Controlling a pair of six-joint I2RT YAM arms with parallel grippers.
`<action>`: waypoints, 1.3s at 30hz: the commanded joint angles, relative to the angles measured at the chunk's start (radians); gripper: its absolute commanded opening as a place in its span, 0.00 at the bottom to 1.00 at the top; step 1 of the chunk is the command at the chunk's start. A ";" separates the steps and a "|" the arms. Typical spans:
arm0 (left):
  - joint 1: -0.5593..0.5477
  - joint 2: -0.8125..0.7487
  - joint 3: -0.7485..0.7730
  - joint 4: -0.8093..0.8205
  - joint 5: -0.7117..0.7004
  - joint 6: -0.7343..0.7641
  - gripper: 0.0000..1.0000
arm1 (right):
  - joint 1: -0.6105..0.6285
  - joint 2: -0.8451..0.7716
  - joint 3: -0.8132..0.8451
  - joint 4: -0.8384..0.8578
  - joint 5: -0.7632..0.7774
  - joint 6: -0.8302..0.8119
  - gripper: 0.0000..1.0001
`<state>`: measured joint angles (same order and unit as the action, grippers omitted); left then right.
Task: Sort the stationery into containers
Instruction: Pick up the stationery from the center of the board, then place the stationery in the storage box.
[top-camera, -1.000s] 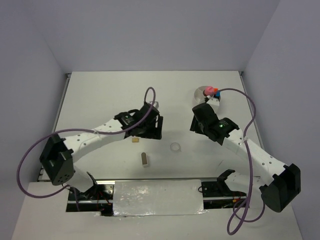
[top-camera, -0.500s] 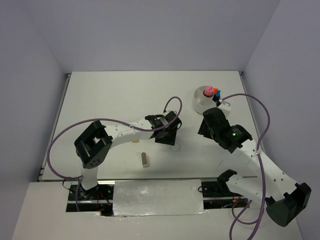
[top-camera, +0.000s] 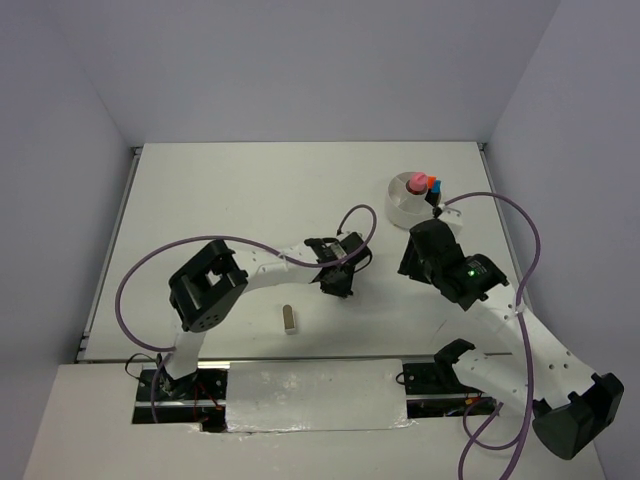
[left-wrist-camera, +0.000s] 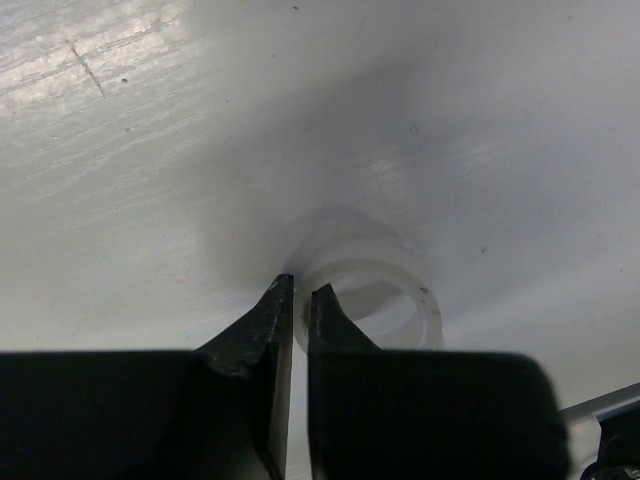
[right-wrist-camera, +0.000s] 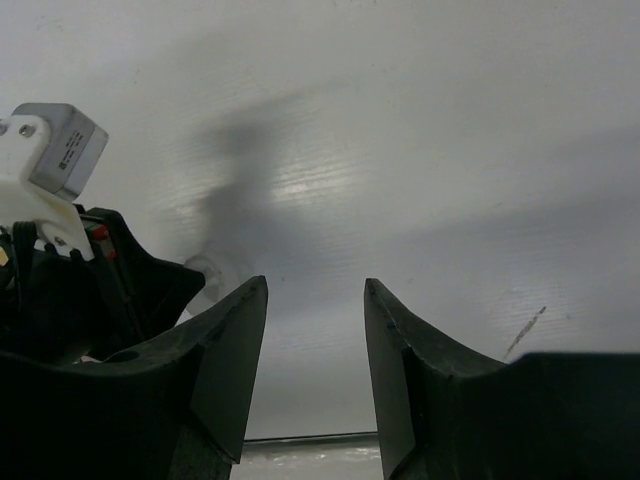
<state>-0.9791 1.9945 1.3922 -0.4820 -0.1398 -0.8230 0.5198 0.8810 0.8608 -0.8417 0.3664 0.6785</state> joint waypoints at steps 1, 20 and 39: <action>-0.006 0.032 0.007 0.008 0.009 -0.010 0.10 | -0.014 -0.002 -0.008 0.052 -0.064 -0.034 0.51; -0.001 -0.462 -0.305 0.554 0.002 -0.007 0.00 | -0.055 0.124 -0.051 0.392 -0.718 -0.103 0.57; 0.043 -0.554 -0.292 0.289 -0.167 0.028 0.99 | -0.354 0.294 0.315 0.211 -0.676 -0.431 0.00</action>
<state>-0.9478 1.5227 1.1065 -0.0372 -0.2466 -0.8158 0.2813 1.1145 1.0016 -0.6441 -0.3782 0.4152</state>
